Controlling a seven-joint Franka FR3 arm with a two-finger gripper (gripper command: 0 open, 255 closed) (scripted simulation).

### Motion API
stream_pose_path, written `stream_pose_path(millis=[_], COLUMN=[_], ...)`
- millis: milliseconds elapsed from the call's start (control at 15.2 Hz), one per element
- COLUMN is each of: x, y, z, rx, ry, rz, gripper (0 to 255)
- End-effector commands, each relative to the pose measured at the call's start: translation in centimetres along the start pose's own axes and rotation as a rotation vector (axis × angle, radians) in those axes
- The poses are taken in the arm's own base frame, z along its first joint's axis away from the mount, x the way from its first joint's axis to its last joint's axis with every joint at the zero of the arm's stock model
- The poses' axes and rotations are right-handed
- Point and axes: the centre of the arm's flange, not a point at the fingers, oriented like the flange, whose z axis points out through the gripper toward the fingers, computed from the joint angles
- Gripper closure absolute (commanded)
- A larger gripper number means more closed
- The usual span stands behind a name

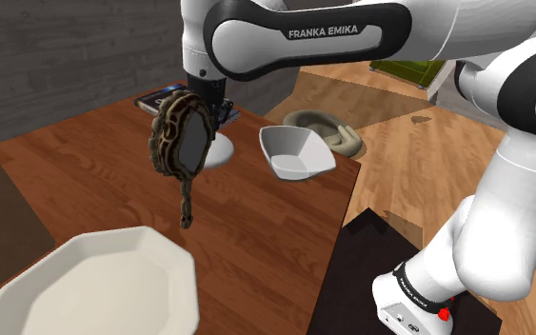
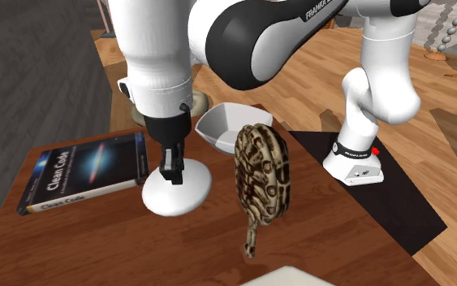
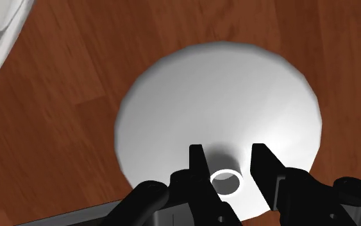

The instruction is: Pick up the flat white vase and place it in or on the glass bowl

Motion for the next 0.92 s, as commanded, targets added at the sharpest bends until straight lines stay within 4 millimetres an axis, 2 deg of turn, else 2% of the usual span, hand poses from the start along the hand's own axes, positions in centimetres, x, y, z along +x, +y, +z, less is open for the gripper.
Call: stream_pose_path(millis=[0, 858], x=[-0.1, 0.2], y=[0.1, 0.4], z=[-1.0, -7.9], rx=[0.000, 0.000], ry=[0.000, 0.000], rz=[0.000, 0.000], gripper=[255, 255])
